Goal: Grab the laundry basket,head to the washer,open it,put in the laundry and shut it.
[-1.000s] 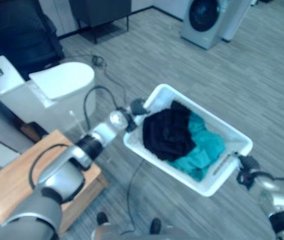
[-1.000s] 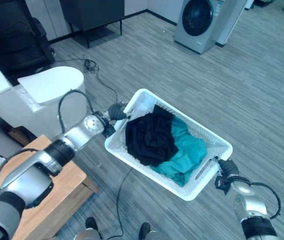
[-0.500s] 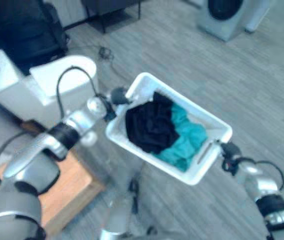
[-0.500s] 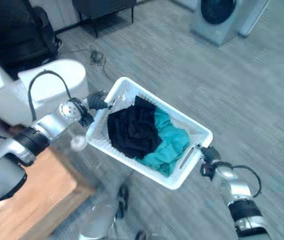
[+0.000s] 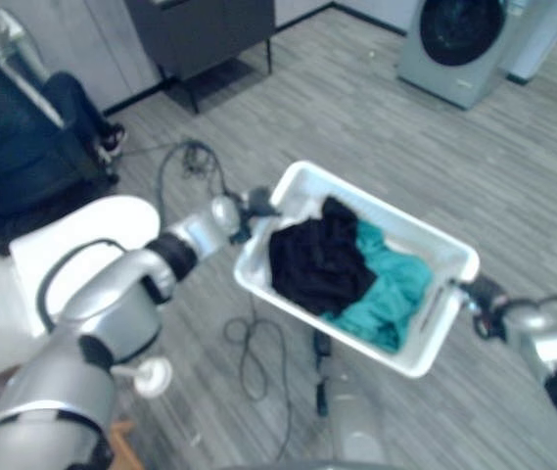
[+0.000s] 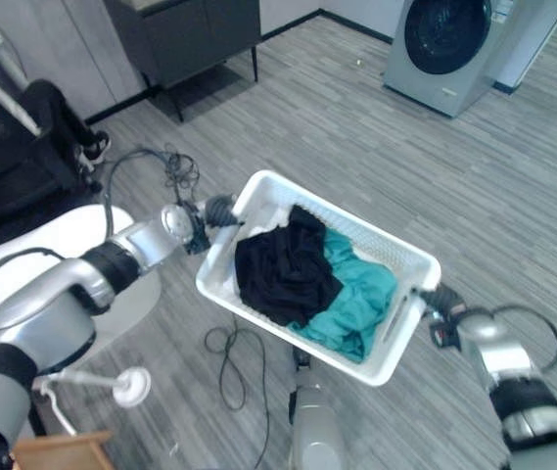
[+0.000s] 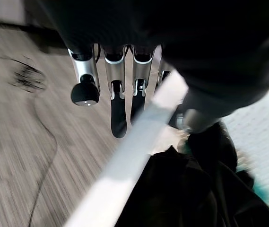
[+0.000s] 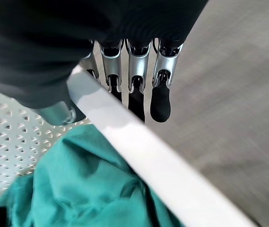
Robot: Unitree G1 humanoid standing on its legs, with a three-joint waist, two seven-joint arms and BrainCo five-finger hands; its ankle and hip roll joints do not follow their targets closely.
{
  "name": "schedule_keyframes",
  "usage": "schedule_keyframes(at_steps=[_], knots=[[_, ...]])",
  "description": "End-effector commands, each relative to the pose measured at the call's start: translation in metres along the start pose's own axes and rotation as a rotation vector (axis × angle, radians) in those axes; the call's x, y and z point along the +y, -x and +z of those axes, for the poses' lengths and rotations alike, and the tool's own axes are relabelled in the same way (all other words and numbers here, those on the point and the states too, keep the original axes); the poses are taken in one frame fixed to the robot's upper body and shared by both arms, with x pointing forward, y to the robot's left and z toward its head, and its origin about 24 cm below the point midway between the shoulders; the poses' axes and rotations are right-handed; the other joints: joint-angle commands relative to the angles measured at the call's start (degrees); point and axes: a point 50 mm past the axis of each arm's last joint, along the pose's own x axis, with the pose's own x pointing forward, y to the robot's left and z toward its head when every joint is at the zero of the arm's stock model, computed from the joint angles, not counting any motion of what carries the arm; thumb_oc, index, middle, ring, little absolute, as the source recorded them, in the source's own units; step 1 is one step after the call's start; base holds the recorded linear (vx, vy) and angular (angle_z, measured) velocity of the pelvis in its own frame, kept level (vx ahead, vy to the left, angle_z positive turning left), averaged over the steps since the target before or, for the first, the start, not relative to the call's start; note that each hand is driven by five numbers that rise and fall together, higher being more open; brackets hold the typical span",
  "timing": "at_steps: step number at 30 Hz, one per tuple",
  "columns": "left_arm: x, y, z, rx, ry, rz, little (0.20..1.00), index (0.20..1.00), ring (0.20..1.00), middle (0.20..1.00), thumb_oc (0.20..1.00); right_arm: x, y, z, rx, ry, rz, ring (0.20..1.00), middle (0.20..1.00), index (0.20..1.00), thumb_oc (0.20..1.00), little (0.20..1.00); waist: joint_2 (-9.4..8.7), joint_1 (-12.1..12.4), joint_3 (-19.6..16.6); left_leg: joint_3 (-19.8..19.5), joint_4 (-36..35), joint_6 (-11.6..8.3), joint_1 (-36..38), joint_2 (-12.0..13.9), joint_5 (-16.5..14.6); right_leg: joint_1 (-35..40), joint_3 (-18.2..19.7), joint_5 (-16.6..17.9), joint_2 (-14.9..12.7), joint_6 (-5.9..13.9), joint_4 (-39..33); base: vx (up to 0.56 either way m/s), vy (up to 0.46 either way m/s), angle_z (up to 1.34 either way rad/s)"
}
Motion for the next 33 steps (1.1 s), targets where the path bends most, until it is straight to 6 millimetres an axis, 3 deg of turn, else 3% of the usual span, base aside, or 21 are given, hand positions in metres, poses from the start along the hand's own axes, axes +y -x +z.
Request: schedule_keyframes(at_steps=[1, 4, 6, 7, 8, 9, 10, 11, 12, 13, 14, 15, 17, 22, 25, 26, 27, 28, 29, 31, 33], knots=[[0.06, 0.02, 0.014, -0.111, -0.077, 0.179, 0.2, 0.2, 0.2, 0.2, 0.2, -0.02, 0.013, 0.037, -0.217, -0.032, -0.027, 0.2, 0.2, 0.2, 0.2, 0.2, -2.15, -0.8, -3.5, 3.0, 3.0, 2.89, -13.5, 3.5, 5.2, 12.2, 1.8, -4.8, -4.7, 11.46, -6.2, 0.41, -0.423, 0.15], [0.064, 0.025, 0.005, -0.084, -0.083, 0.172, 0.2, 0.2, 0.2, 0.2, 0.2, -0.028, 0.018, 0.039, -0.234, -0.067, -0.052, 0.2, 0.2, 0.2, 0.2, 0.2, -3.01, 0.1, -3.0, 3.9, 24.4, 2.83, -20.5, 10.0, 13.6, 18.4, -0.6, -8.5, -0.6, 6.23, -7.9, 0.36, -0.457, 0.01], [0.065, 0.027, 0.004, -0.085, -0.084, 0.17, 0.2, 0.2, 0.2, 0.2, 0.2, -0.03, 0.018, 0.04, -0.237, -0.073, -0.061, 0.2, 0.2, 0.2, 0.2, 0.2, -2.79, 0.5, -2.8, 3.6, 28.7, 2.38, -22.2, 11.4, 14.5, 20.1, -0.5, -10.1, 0.8, 5.35, -8.4, 0.3, -0.292, -0.28], [0.06, 0.026, 0.012, -0.112, -0.077, 0.149, 0.2, 0.2, 0.2, 0.2, 0.2, -0.037, 0.021, 0.04, -0.24, -0.094, -0.088, 0.2, 0.2, 0.2, 0.2, 0.2, -3.69, 1.3, -1.7, 5.0, 32.1, 1.98, -26.9, 13.7, 15.5, 23.4, -0.7, -12.4, 2.4, 3.58, -9.0, 0.25, -0.269, -0.5], [0.06, 0.026, 0.017, -0.126, -0.075, 0.145, 0.2, 0.2, 0.2, 0.2, 0.2, -0.041, 0.023, 0.04, -0.24, -0.095, -0.103, 0.2, 0.2, 0.2, 0.2, 0.2, -3.74, 1.8, -1.2, 5.1, 33.2, 1.68, -29.6, 13.7, 15.3, 24.7, -0.6, -13.1, 2.8, 3.24, -9.1, 0.28, -0.29, -0.28], [0.058, 0.024, 0.02, -0.13, -0.07, 0.136, 0.2, 0.2, 0.2, 0.2, 0.2, -0.043, 0.025, 0.039, -0.239, -0.102, -0.111, 0.2, 0.2, 0.2, 0.2, 0.2, -4.57, 2.2, -0.9, 6.1, 30.6, 2.66, -32.2, 11.6, 14.9, 25.1, -1.3, -12.6, 2.3, 2.96, -9.3, 0.07, -0.062, 0.05], [0.058, 0.024, 0.02, -0.13, -0.07, 0.136, 0.2, 0.2, 0.2, 0.2, 0.2, -0.043, 0.025, 0.039, -0.239, -0.102, -0.111, 0.2, 0.2, 0.2, 0.2, 0.2, -4.57, 2.2, -0.9, 6.1, 30.6, 2.66, -32.2, 11.6, 14.9, 25.1, -1.3, -12.6, 2.3, 2.96, -9.3, 0.13, -0.024, -0.04], [0.055, 0.024, 0.024, -0.15, -0.064, 0.133, 0.2, 0.2, 0.2, 0.2, 0.2, -0.043, 0.026, 0.04, -0.25, -0.107, -0.109, 0.2, 0.2, 0.2, 0.2, 0.2, -4.81, 3.0, -0.6, 6.4, 27.5, 2.68, -34.2, 8.8, 13.6, 26.2, -0.8, -13.1, 2.4, 3.17, -9.1, 0.31, 0.007, -0.37], [0.051, 0.023, 0.026, -0.164, -0.06, 0.122, 0.2, 0.2, 0.2, 0.2, 0.2, -0.039, 0.027, 0.042, -0.269, -0.117, -0.092, 0.2, 0.2, 0.2, 0.2, 0.2, -4.75, 4.3, -0.6, 6.9, 19.1, 2.65, -36.1, 5.9, 12.9, 27.6, -0.4, -14.4, 3.1, 3.7, -8.8, 0.32, 0.008, -0.47], [0.05, 0.023, 0.026, -0.164, -0.06, 0.121, 0.2, 0.2, 0.2, 0.2, 0.2, -0.039, 0.028, 0.042, -0.269, -0.117, -0.093, 0.2, 0.2, 0.2, 0.2, 0.2, -4.96, 4.4, -0.5, 7.2, 18.7, 2.72, -35.7, 5.7, 13.1, 27.7, -0.3, -14.5, 2.9, 3.76, -8.8, 0.36, 0.022, -0.44], [0.048, 0.023, 0.028, -0.176, -0.058, 0.115, 0.2, 0.2, 0.2, 0.2, 0.2, -0.037, 0.028, 0.041, -0.281, -0.134, -0.087, 0.2, 0.2, 0.2, 0.2, 0.2, -4.81, 5.2, -0.5, 7.8, 10.8, 2.78, -36.7, 4.5, 13.4, 28.9, -0.5, -15.6, 3.1, 4.24, -8.6, 0.37, 0.049, -0.57], [0.045, 0.023, 0.029, -0.191, -0.047, 0.113, 0.2, 0.2, 0.2, 0.2, 0.2, -0.034, 0.028, 0.04, -0.29, -0.151, -0.082, 0.2, 0.2, 0.2, 0.2, 0.2, -3.64, 6.5, -1.0, 6.9, 0.9, 2.24, -37.6, 3.0, 16.9, 30.3, -0.4, -16.8, 4.6, 4.37, -8.3, 0.53, 0.056, -0.62], [0.04, 0.022, 0.027, -0.198, -0.019, 0.107, 0.2, 0.2, 0.2, 0.2, 0.2, -0.03, 0.026, 0.036, -0.297, -0.195, -0.087, 0.2, 0.2, 0.2, 0.2, 0.2, -3.19, 7.8, -1.2, 5.5, -7.2, 1.4, -38.6, 0.6, 19.4, 32.6, 0.5, -19.0, 5.6, 4.76, -7.7, 0.41, 0.035, -0.73], [0.047, 0.027, 0.022, -0.209, 0.036, 0.128, 0.2, 0.2, 0.2, 0.2, 0.2, -0.013, 0.018, 0.03, -0.28, -0.24, -0.046, 0.2, 0.2, 0.2, 0.2, 0.2, -3.27, 9.8, -2.1, 2.3, -9.3, 1.28, -38.8, -0.3, 20.8, 35.6, 3.3, -22.0, 5.9, 5.11, -4.8, 0.37, 0.04, -0.71], [0.046, 0.027, 0.022, -0.214, 0.042, 0.128, 0.2, 0.2, 0.2, 0.2, 0.2, 0.002, 0.017, 0.016, -0.254, -0.271, -0.015, 0.2, 0.2, 0.2, 0.2, 0.2, -3.95, 10.1, -4.7, 2.9, -7.6, 3.45, -35.8, -0.8, 20.4, 36.7, 3.9, -22.1, 4.8, 6.75, 2.4, 0.56, 0.138, -0.31], [0.044, 0.028, 0.016, -0.207, 0.059, 0.122, 0.2, 0.2, 0.2, 0.2, 0.2, 0.013, 0.013, 0.012, -0.241, -0.291, 0.005, 0.2, 0.2, 0.2, 0.2, 0.2, -4.69, 9.8, -5.2, 4.4, -6.4, 6.11, -33.0, -2.5, 17.0, 32.9, 3.2, -13.3, 1.9, 11.12, 15.2, 0.47, 0.195, -0.13], [0.044, 0.029, 0.016, -0.211, 0.066, 0.124, 0.2, 0.2, 0.2, 0.2, 0.2, 0.016, 0.012, 0.014, -0.242, -0.288, 0.008, 0.2, 0.2, 0.2, 0.2, 0.2, -4.38, 9.6, -4.9, 5.4, -6.5, 6.89, -31.3, -2.2, 16.1, 30.6, 2.4, -9.4, 0.6, 12.89, 20.8, 0.37, 0.169, -0.4], [0.044, 0.029, 0.016, -0.211, 0.066, 0.124, 0.2, 0.2, 0.2, 0.2, 0.2, 0.016, 0.012, 0.014, -0.242, -0.288, 0.008, 0.2, 0.2, 0.2, 0.2, 0.2, -4.34, 9.6, -4.9, 5.5, -6.6, 6.88, -31.3, -2.2, 16.2, 30.5, 2.5, -9.3, 0.7, 12.88, 20.8, 0.25, 0.149, -0.37], [0.042, 0.028, 0.018, -0.218, 0.082, 0.123, 0.2, 0.2, 0.2, 0.2, 0.2, 0.019, 0.009, 0.014, -0.236, -0.283, 0.001, 0.2, 0.2, 0.2, 0.2, 0.2, -3.28, 8.6, -3.8, 7.3, -6.4, 7.66, -27.5, -1.7, 14.1, 26.8, -2.5, -5.8, -3.7, 14.16, 29.5, 0.28, 0.153, -0.32], [0.047, 0.028, 0.021, -0.218, 0.087, 0.142, 0.2, 0.2, 0.2, 0.2, 0.2, 0.02, 0.004, 0.017, -0.227, -0.286, -0.005, 0.2, 0.2, 0.2, 0.2, 0.2, -1.85, 7.1, -3.4, 7.6, -8.0, 8.36, -23.6, -2.0, 12.3, 21.9, -5.7, -7.8, -8.2, 12.53, 30.4, 0.35, 0.14, -0.01], [0.048, 0.028, 0.023, -0.222, 0.09, 0.143, 0.2, 0.2, 0.2, 0.2, 0.2, 0.017, 0.003, 0.016, -0.22, -0.288, -0.016, 0.2, 0.2, 0.2, 0.2, 0.2, -1.43, 6.4, -3.1, 7.3, -8.3, 8.19, -22.4, -2.1, 12.0, 20.2, -5.9, -9.4, -8.2, 11.56, 28.5, 0.22, 0.02, 0.09]])
